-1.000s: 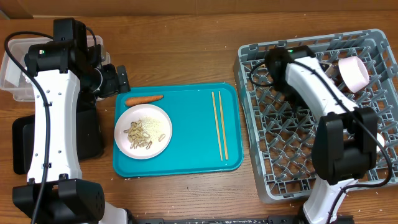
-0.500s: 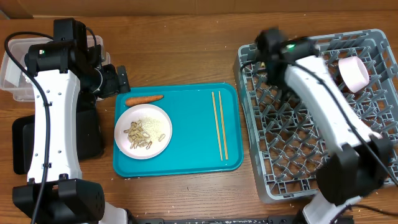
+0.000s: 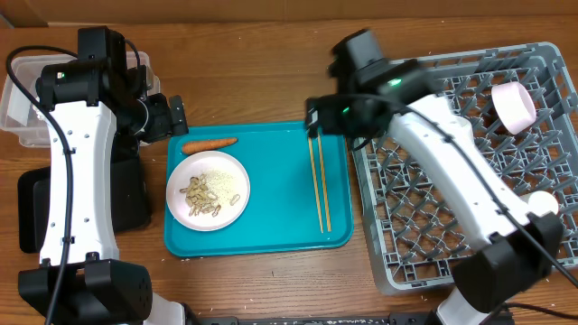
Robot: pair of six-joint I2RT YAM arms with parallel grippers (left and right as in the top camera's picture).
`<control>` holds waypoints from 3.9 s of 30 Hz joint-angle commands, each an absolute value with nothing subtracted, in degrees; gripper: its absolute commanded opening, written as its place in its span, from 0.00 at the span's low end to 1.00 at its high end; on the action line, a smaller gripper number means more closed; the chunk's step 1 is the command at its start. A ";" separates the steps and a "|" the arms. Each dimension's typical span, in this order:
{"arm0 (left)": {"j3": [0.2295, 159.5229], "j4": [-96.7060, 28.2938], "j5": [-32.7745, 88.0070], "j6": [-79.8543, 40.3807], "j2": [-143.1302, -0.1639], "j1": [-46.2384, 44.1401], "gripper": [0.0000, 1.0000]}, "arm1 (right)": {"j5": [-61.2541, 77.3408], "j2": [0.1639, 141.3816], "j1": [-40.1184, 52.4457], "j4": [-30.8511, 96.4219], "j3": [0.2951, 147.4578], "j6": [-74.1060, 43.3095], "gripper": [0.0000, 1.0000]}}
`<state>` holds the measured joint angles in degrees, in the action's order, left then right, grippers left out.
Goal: Sort waste into correct bins and load items into the dishwasher
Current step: 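Reach the right gripper to the wooden chopsticks and lift one, then lower the chopstick into the rack's left edge and open the right gripper, then reach the right gripper back to the tray and grasp the second chopstick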
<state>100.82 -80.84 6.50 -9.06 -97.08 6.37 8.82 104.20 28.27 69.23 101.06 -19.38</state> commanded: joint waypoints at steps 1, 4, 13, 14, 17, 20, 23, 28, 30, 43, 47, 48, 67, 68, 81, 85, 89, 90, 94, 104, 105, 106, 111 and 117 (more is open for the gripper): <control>101.38 -81.01 5.54 -8.58 -96.64 6.35 0.96 | 11.00 107.13 30.61 67.02 97.51 -18.74 0.88; 101.41 -81.01 5.54 -8.58 -96.64 6.35 0.95 | 10.94 109.67 32.38 65.30 95.26 -19.53 0.79; 101.38 -81.21 5.54 -8.58 -96.64 6.35 0.96 | 9.67 118.21 36.10 64.53 93.58 -21.45 0.75; 101.38 -81.21 5.52 -8.58 -96.64 6.35 0.95 | 9.61 119.00 36.40 64.53 93.58 -21.45 0.73; 101.38 -81.25 5.54 -8.58 -96.64 6.35 0.95 | 7.88 121.36 37.04 64.55 93.58 -22.24 0.69; 101.38 -81.54 5.54 -8.58 -96.64 6.35 0.95 | 5.58 122.89 37.06 64.75 93.58 -24.08 0.69; 101.38 -81.82 5.52 -8.58 -96.64 6.35 0.95 | 5.48 123.90 37.06 64.55 93.36 -24.05 0.69; 101.38 -81.84 5.52 -8.58 -96.64 6.35 0.95 | 4.75 124.22 37.08 63.64 92.07 -24.08 0.67; 101.38 -81.84 5.52 -8.58 -96.64 6.35 0.95 | 4.78 124.22 37.12 62.96 90.91 -24.08 0.65; 101.38 -81.80 5.52 -8.58 -96.64 6.35 0.95 | 4.73 124.22 37.12 59.22 85.47 -24.05 0.12; 101.38 -81.82 5.54 -8.58 -96.64 6.35 0.95 | 4.75 124.20 37.12 59.75 85.84 -24.12 0.04; 101.38 -81.84 5.54 -8.58 -96.64 6.35 0.95 | 4.73 124.20 37.12 60.12 86.26 -24.10 0.04; 101.38 -82.21 5.45 -8.56 -96.64 6.37 0.95 | -3.40 108.95 23.40 80.88 107.04 -13.58 0.04; 101.38 -82.24 5.32 -8.56 -96.64 6.37 0.95 | -3.40 108.97 22.02 82.76 106.96 -12.69 0.04; 101.38 -82.06 5.30 -8.58 -96.64 6.37 0.95 | 3.40 109.08 17.32 86.30 93.10 -3.20 0.04; 101.38 -82.02 5.30 -8.58 -96.64 6.37 0.95 | 4.62 109.10 17.72 83.07 88.82 -3.22 0.05; 101.38 -81.73 5.30 -8.58 -96.64 6.35 0.95 | 4.58 109.10 17.17 79.99 85.93 -3.25 0.20; 101.38 -81.73 5.32 -8.58 -96.64 6.35 0.96 | 4.58 109.06 17.06 80.01 86.11 -3.27 0.27; 101.38 -81.82 5.34 -8.58 -96.64 6.35 0.95 | 4.56 108.86 17.02 83.02 90.02 -3.18 0.38; 101.38 -82.13 5.61 -8.86 -96.64 6.35 0.95 | 5.74 108.86 19.94 87.37 111.13 -4.89 0.48; 101.38 -82.11 5.61 -8.86 -96.64 6.35 0.95 | 5.69 108.86 20.86 86.35 111.46 -4.89 0.53; 101.38 -82.11 5.58 -8.86 -96.64 6.35 0.95 | 5.67 108.88 21.78 85.45 111.39 -4.89 0.55; 101.38 -82.30 5.54 -8.82 -96.64 6.35 0.95 | 5.67 111.61 25.69 82.76 109.10 -7.20 0.55; 101.38 -82.26 5.56 -8.82 -96.64 6.35 0.95 | 5.67 115.44 29.39 77.12 100.99 -11.53 0.55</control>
